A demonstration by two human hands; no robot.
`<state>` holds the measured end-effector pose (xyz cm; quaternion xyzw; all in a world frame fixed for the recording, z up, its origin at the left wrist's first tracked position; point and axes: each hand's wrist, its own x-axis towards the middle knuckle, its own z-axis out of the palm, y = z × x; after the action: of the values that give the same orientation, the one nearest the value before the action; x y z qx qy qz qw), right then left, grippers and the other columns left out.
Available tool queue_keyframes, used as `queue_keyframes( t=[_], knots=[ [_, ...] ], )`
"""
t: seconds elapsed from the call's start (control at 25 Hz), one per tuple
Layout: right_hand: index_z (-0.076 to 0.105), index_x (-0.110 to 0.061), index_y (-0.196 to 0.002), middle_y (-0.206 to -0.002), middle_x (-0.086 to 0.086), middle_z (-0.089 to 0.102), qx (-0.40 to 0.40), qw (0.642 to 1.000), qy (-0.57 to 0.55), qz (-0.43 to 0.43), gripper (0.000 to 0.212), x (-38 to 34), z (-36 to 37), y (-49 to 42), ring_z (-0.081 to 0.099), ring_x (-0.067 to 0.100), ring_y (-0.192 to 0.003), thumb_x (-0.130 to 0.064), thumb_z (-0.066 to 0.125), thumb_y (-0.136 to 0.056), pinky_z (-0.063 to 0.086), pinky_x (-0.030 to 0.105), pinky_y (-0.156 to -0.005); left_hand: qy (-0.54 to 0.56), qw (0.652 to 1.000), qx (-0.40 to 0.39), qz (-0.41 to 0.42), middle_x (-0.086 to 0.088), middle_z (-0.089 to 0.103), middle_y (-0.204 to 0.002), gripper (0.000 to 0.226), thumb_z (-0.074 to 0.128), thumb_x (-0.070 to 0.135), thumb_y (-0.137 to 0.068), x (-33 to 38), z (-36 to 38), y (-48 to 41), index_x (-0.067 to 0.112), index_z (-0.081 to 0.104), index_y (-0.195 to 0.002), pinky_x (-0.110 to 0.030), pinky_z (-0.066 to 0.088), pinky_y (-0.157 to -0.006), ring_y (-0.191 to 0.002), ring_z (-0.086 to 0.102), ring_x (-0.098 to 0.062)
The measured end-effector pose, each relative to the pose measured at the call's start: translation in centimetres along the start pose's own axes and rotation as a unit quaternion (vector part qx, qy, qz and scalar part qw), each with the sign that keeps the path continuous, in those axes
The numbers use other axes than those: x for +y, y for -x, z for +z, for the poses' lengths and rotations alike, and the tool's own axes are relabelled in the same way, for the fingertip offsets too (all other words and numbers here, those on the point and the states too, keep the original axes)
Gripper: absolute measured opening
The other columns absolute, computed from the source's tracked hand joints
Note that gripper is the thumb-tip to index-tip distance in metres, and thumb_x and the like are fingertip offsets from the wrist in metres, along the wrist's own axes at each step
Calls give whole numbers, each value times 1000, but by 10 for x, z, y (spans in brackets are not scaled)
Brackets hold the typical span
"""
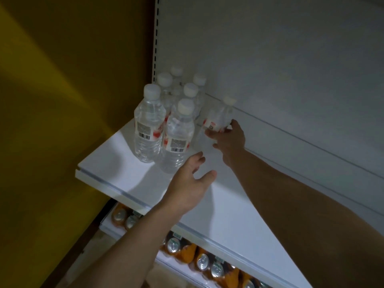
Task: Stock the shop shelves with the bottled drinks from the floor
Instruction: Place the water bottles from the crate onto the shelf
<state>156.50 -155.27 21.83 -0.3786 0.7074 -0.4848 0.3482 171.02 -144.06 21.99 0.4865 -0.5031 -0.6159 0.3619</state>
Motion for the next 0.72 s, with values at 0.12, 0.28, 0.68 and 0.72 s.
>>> queue_keyframes(
  t=[0.12, 0.28, 0.68, 0.72],
  knots=[
    [57, -28, -118, -116, 2, 69, -17, 1000, 20, -5, 64, -5, 17, -9, 66, 22, -105, -16, 91, -65, 56, 48, -91, -6, 1000, 3, 5, 20, 48, -138, 57, 63, 26, -93, -4, -6, 4, 31, 38, -144, -27, 32, -110, -132, 40, 1],
    [49, -24, -136, -126, 5, 64, -43, 999, 5, 34, 78, -2, 14, -15, 61, 25, -114, -14, 88, -70, 53, 47, -96, -25, 1000, 15, -4, 17, 43, -145, 56, 60, 24, -95, -13, -10, 6, 30, 36, -145, -29, 33, -112, -132, 41, -4],
    [54, -10, -128, -111, 9, 65, -62, 989, -121, 50, 52, 41, -80, 105, 67, 26, -105, -3, 76, -81, 55, 41, -93, 25, 998, 48, -33, 13, 53, -132, 52, 60, 9, -94, -52, 38, 52, 24, 44, -141, -29, 44, -101, -118, 52, -9],
    [59, -6, -114, -99, 10, 67, -56, 988, -137, 40, 32, 50, -99, 128, 70, 26, -95, -3, 71, -85, 58, 38, -83, 23, 998, 60, -24, 15, 55, -129, 49, 61, 9, -93, -63, 47, 65, 26, 47, -137, -28, 46, -99, -115, 54, -9]
  ],
)
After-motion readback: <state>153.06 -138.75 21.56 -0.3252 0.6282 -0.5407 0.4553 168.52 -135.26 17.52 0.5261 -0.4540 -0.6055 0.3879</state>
